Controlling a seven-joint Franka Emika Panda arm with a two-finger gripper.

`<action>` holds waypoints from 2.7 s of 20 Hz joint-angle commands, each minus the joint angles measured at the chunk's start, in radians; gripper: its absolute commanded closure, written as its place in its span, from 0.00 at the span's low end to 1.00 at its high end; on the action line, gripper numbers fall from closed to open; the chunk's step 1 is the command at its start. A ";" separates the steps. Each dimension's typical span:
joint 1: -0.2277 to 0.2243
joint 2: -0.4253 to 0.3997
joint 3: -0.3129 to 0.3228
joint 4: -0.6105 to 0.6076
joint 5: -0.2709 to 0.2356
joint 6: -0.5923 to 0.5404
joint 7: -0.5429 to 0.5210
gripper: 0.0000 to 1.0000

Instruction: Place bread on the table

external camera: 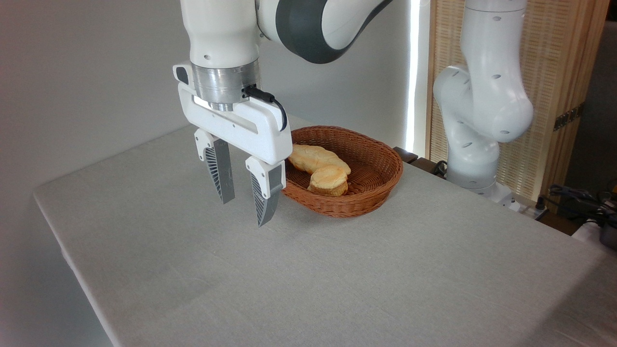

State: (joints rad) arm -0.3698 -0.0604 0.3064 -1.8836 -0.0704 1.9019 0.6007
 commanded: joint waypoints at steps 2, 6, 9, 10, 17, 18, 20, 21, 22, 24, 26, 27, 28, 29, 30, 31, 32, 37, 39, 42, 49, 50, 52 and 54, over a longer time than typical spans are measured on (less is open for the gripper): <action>-0.008 0.008 0.004 0.012 0.011 0.002 -0.016 0.00; -0.009 0.017 0.002 0.012 0.011 0.008 0.008 0.00; -0.015 0.016 -0.003 0.012 0.011 -0.015 0.048 0.00; -0.015 0.013 -0.004 0.012 0.011 -0.023 0.050 0.00; -0.017 -0.058 -0.027 0.001 0.009 -0.173 0.034 0.00; -0.024 -0.073 -0.027 -0.006 0.007 -0.208 0.033 0.00; -0.035 -0.093 -0.029 -0.025 0.006 -0.276 0.033 0.00; -0.047 -0.105 -0.029 -0.037 0.006 -0.308 0.034 0.00; -0.060 -0.119 -0.029 -0.051 0.006 -0.337 0.033 0.00; -0.075 -0.131 -0.029 -0.071 0.004 -0.401 0.033 0.00; -0.081 -0.133 -0.029 -0.101 0.003 -0.443 0.033 0.00; -0.084 -0.133 -0.029 -0.117 -0.003 -0.446 0.033 0.00; -0.092 -0.134 -0.029 -0.130 -0.008 -0.448 0.028 0.00; -0.109 -0.133 -0.029 -0.143 -0.008 -0.455 0.018 0.00; -0.129 -0.133 -0.029 -0.158 -0.009 -0.455 0.007 0.00; -0.149 -0.131 -0.029 -0.173 -0.009 -0.454 -0.001 0.00; -0.164 -0.131 -0.029 -0.187 -0.009 -0.454 -0.002 0.00; -0.195 -0.092 -0.029 -0.203 -0.029 -0.439 -0.002 0.00; -0.207 -0.066 -0.029 -0.203 -0.029 -0.428 -0.002 0.00; -0.215 -0.026 -0.030 -0.203 -0.029 -0.399 -0.002 0.00; -0.225 0.028 -0.030 -0.203 -0.019 -0.379 0.005 0.00; -0.225 0.030 -0.030 -0.203 -0.019 -0.379 0.005 0.00; -0.225 0.034 -0.030 -0.203 -0.019 -0.376 0.005 0.00; -0.225 0.042 -0.030 -0.203 -0.019 -0.377 0.005 0.00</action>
State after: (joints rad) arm -0.5868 -0.0258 0.2688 -2.0881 -0.0862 1.5130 0.6080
